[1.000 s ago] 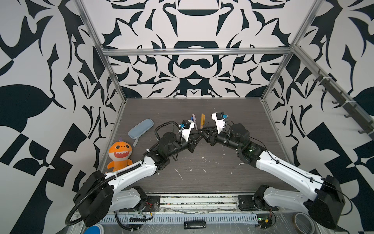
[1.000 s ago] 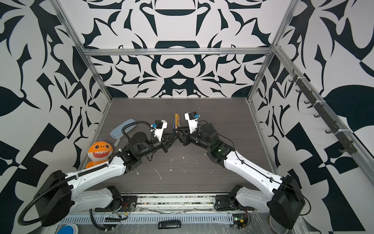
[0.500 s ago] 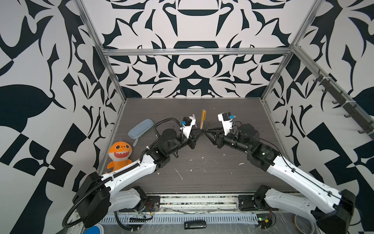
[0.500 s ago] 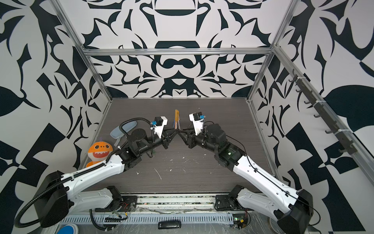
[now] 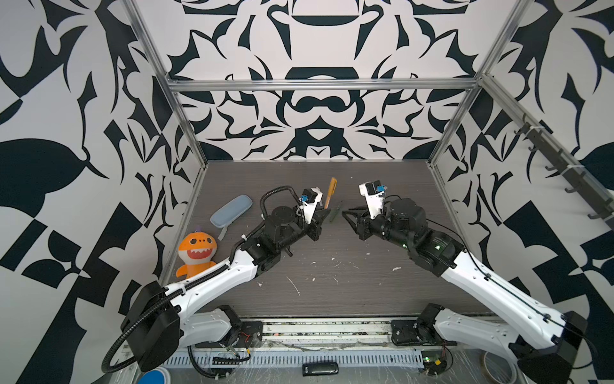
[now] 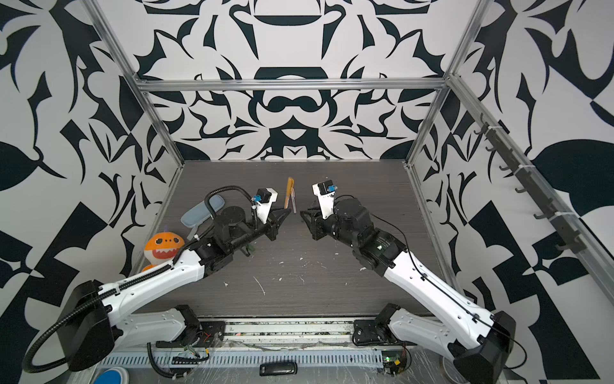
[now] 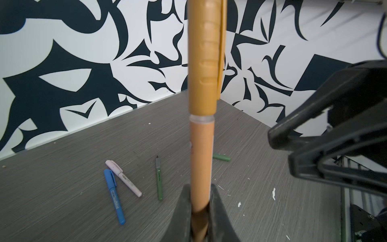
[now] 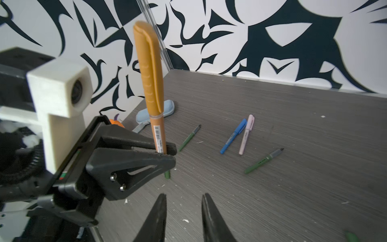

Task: Insert pens into pen caps
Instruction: Put on the pen cap to the pen.

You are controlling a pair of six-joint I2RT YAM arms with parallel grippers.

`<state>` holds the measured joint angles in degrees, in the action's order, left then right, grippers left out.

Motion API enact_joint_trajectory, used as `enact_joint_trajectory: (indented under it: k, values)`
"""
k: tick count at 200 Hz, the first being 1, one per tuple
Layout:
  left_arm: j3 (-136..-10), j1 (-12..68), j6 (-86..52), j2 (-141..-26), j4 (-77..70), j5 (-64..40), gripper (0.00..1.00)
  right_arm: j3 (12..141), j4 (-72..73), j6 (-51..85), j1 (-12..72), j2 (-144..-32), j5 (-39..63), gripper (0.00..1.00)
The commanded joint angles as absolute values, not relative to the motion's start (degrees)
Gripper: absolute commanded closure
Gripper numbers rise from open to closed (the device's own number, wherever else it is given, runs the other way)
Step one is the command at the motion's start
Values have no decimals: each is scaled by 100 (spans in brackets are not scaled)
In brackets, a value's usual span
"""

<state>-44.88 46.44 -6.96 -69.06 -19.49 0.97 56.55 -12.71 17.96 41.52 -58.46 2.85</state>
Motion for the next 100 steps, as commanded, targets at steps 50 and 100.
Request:
enact_joint_trajectory:
  k: [50,100]
  values:
    - [-4668,4588,-778,-7045,-1320,515,100,6699,-1718,1322,4118,-6343,-195,58]
    - [-4732,4579,-763,-7077,-1291,318,100,7495,-1650,1395,3895,-6865,796,55]
